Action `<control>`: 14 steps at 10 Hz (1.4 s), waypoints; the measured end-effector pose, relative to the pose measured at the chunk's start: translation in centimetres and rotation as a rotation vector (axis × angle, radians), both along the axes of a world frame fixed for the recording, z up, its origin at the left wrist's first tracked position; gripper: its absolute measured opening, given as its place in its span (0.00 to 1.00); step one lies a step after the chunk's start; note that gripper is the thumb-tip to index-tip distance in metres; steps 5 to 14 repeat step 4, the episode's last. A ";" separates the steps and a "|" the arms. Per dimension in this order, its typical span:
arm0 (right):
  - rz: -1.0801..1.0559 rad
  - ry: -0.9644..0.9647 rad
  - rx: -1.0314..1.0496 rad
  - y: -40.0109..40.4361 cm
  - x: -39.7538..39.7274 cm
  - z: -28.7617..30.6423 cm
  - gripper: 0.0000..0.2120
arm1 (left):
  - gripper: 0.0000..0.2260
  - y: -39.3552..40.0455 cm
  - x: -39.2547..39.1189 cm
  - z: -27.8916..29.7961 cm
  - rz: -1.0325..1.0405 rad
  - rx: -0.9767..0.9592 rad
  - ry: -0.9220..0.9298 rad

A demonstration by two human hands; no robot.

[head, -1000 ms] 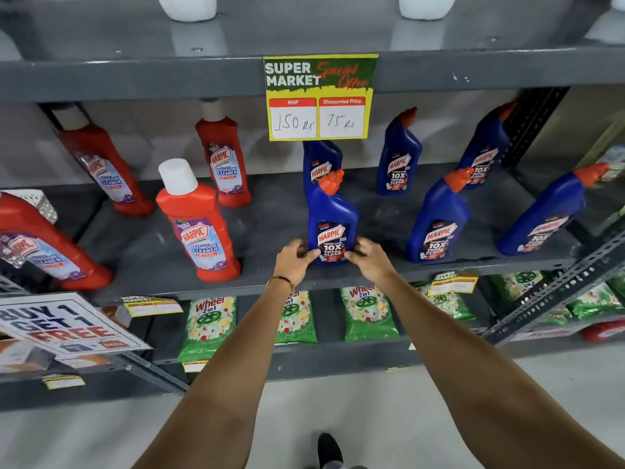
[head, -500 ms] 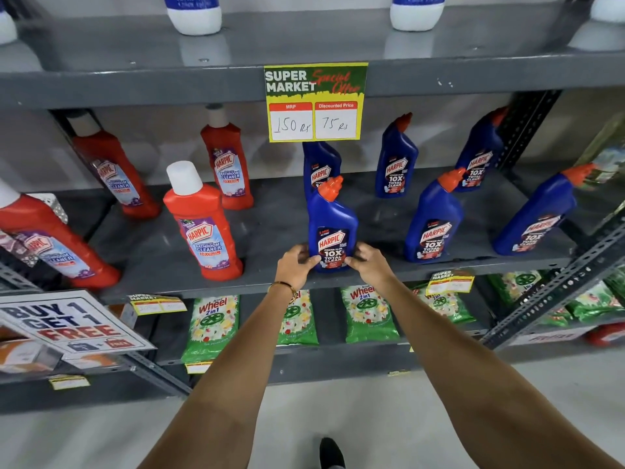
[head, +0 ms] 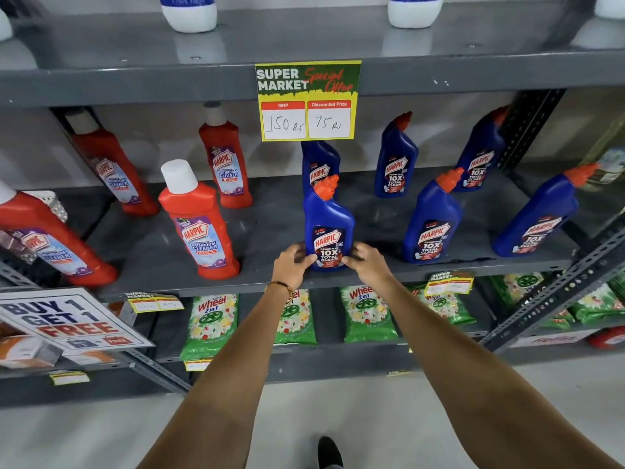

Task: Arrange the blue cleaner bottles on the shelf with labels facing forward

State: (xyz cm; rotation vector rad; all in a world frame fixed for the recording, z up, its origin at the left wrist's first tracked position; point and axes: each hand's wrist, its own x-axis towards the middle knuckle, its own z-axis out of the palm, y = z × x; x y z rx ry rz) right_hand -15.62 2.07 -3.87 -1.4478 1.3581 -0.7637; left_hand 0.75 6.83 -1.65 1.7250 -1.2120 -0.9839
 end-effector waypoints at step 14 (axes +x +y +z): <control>0.004 0.081 0.052 0.2 -0.6 0.5 0.23 | 0.24 0.6 -0.4 -0.1 0.049 0.055 -0.074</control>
